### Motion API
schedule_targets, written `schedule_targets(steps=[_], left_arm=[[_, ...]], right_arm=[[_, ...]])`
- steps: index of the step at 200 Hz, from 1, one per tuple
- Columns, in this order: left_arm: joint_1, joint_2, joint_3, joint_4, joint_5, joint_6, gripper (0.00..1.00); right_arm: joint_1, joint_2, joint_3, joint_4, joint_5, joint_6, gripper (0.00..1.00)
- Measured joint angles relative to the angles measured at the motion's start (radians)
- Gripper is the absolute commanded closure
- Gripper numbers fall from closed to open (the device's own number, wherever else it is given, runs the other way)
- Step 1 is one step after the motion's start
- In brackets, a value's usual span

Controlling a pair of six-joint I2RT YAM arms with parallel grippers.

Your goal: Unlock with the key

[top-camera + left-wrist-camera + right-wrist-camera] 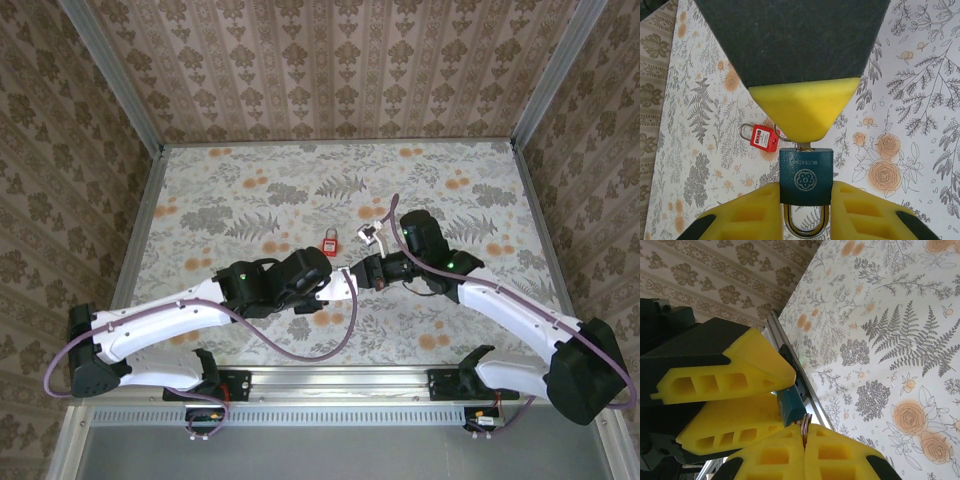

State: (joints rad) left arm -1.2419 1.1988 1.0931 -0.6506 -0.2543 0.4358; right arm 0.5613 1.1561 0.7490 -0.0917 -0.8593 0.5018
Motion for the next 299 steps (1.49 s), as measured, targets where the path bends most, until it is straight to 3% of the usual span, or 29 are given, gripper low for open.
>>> schedule_targets(steps=[176,299], left_arm=[[0.000,0.004,0.000,0.019,0.040,-0.039,0.75],[0.000,0.009,0.000,0.067,0.055,-0.043,0.74]], right_arm=[[0.013,-0.063,-0.027,-0.002,0.049,-0.008,0.92],[0.022,-0.118,-0.016,-0.058,0.109,-0.027,0.80]])
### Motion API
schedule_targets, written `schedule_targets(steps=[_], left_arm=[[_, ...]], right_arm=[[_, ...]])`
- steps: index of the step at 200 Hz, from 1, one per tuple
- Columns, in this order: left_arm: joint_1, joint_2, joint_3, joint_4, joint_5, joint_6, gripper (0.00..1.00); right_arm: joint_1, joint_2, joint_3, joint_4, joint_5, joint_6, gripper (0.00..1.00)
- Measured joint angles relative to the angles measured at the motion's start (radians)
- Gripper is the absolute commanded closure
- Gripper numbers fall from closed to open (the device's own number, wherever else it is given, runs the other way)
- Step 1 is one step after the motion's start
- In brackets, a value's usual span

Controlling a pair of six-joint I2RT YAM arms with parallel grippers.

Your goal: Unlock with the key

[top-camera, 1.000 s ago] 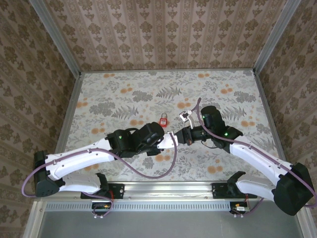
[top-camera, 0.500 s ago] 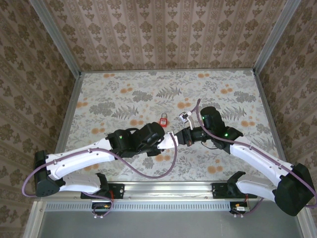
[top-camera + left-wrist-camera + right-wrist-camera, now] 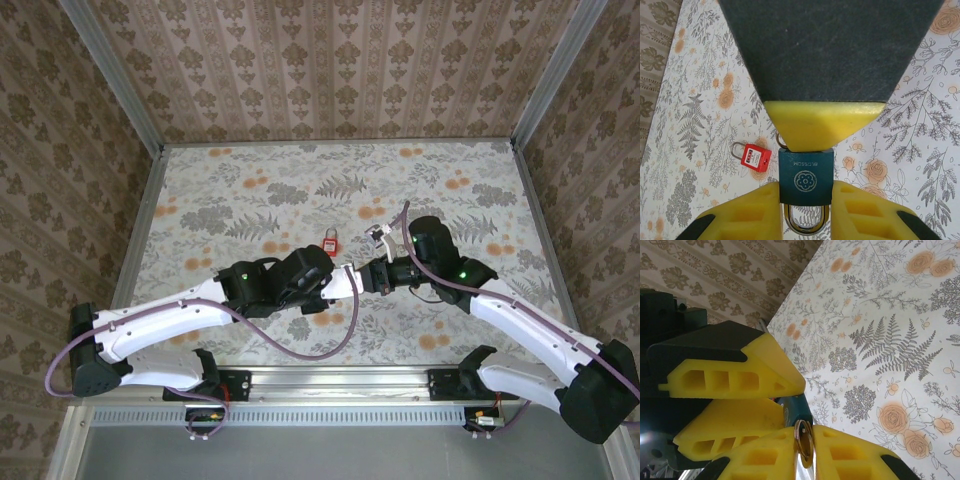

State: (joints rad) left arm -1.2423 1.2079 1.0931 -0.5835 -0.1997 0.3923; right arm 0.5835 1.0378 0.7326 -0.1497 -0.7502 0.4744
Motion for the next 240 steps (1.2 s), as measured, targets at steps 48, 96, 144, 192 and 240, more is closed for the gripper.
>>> schedule_targets(steps=[48,96,144,192,240], left_arm=[[0.002,0.002,-0.002,0.020,0.001,-0.006,0.75],[0.006,0.005,-0.003,0.089,0.020,-0.010,0.75],[0.007,0.005,-0.003,0.113,0.024,-0.011,0.75],[0.007,0.006,-0.003,0.117,0.020,-0.011,0.72],[0.006,0.009,-0.003,0.127,0.021,-0.026,0.51]], right_arm=[[-0.006,-0.018,0.000,0.006,0.002,0.013,0.74],[-0.018,-0.032,0.000,0.042,-0.014,0.036,0.73],[-0.021,-0.030,-0.003,0.056,-0.012,0.057,0.78],[-0.031,-0.040,-0.009,0.054,-0.001,0.071,0.85],[-0.036,-0.052,-0.033,0.086,0.007,0.098,0.86]])
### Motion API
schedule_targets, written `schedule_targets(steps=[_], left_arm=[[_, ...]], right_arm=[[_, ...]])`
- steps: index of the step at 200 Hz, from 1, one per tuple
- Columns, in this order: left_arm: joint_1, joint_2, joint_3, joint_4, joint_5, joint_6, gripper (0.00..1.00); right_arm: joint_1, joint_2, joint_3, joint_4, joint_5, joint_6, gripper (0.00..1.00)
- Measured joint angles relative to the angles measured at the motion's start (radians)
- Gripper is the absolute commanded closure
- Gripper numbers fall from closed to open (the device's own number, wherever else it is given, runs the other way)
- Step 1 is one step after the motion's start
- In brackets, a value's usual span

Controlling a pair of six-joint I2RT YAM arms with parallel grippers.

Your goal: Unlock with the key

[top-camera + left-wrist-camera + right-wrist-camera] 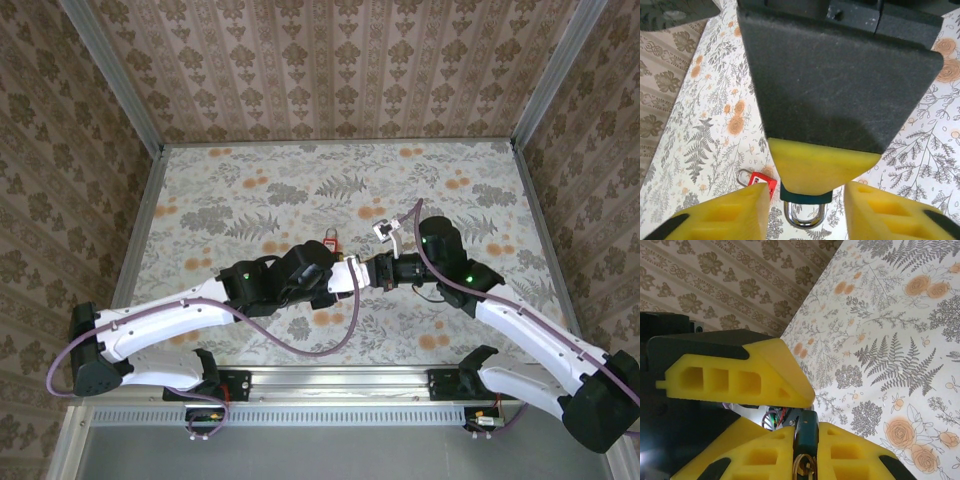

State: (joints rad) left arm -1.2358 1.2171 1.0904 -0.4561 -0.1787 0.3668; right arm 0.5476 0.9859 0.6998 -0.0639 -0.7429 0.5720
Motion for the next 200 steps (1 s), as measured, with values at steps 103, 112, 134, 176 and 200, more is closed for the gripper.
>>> schedule_targets(steps=[103,112,134,176,200], left_arm=[[-0.002,0.020,-0.003,0.060,0.020,-0.008,0.56],[-0.002,0.020,-0.003,0.061,0.023,-0.012,0.53],[-0.002,0.020,-0.004,0.064,0.027,-0.016,0.60],[0.000,0.020,-0.005,0.062,0.021,-0.014,0.78],[-0.001,0.020,-0.005,0.060,0.021,-0.008,0.82]], right_arm=[[-0.004,-0.005,-0.023,0.042,0.000,0.039,0.87],[-0.004,-0.007,-0.023,0.042,0.000,0.039,0.87],[-0.004,-0.012,-0.023,0.055,-0.002,0.047,0.87],[-0.006,-0.012,-0.023,0.054,-0.013,0.074,0.87],[-0.006,-0.012,-0.023,0.052,-0.013,0.083,0.87]])
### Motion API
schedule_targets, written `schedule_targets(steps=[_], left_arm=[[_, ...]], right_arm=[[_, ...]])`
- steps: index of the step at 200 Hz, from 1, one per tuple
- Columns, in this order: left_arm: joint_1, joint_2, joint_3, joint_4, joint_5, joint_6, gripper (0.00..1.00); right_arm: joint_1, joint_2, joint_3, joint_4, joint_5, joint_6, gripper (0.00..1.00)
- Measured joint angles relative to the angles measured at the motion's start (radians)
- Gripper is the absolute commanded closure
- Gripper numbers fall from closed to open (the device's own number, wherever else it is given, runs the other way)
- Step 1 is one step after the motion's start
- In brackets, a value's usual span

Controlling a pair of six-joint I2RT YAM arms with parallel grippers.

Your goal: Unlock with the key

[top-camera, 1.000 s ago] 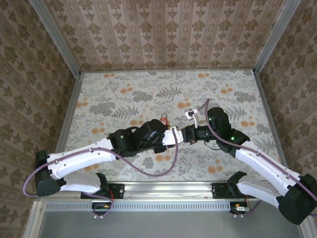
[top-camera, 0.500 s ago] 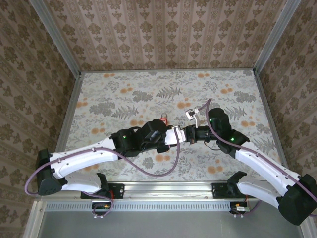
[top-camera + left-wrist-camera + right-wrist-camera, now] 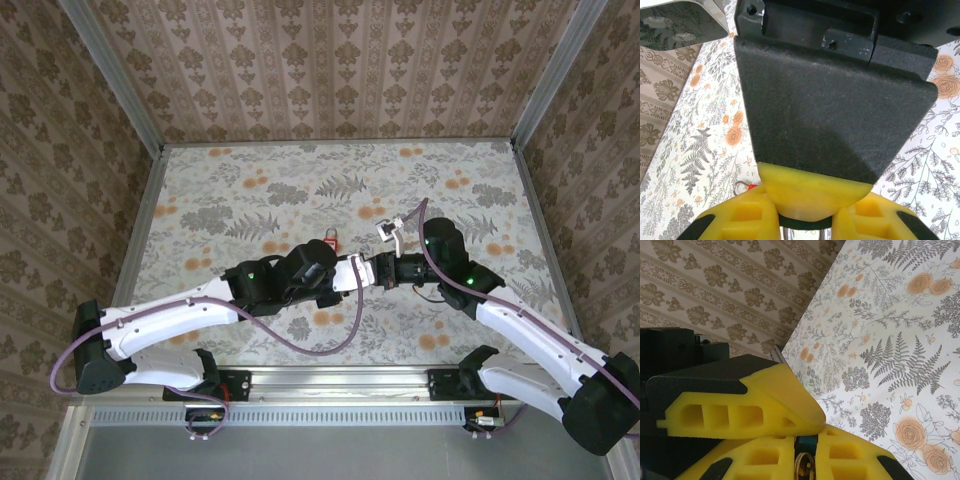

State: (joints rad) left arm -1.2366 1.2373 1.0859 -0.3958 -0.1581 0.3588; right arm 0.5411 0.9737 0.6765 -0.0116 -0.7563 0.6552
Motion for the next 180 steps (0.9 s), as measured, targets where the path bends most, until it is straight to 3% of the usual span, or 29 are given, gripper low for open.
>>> schedule_targets(steps=[22,36,75,99,180], left_arm=[[0.000,0.000,0.000,0.000,0.000,0.000,0.84],[0.000,0.000,0.000,0.000,0.000,0.000,0.84],[0.000,0.000,0.000,-0.001,0.000,0.000,0.84],[0.000,0.000,0.000,-0.001,0.001,0.000,0.84],[-0.006,0.021,0.000,0.016,0.010,0.000,0.83]], right_arm=[[0.000,0.000,0.000,-0.002,0.000,0.000,0.84],[0.000,0.000,0.000,-0.004,0.000,0.002,0.77],[-0.003,0.000,0.000,-0.018,0.009,-0.001,0.73],[-0.005,-0.004,0.002,-0.036,0.024,-0.006,0.63],[-0.013,-0.043,0.014,-0.149,0.089,-0.042,0.55]])
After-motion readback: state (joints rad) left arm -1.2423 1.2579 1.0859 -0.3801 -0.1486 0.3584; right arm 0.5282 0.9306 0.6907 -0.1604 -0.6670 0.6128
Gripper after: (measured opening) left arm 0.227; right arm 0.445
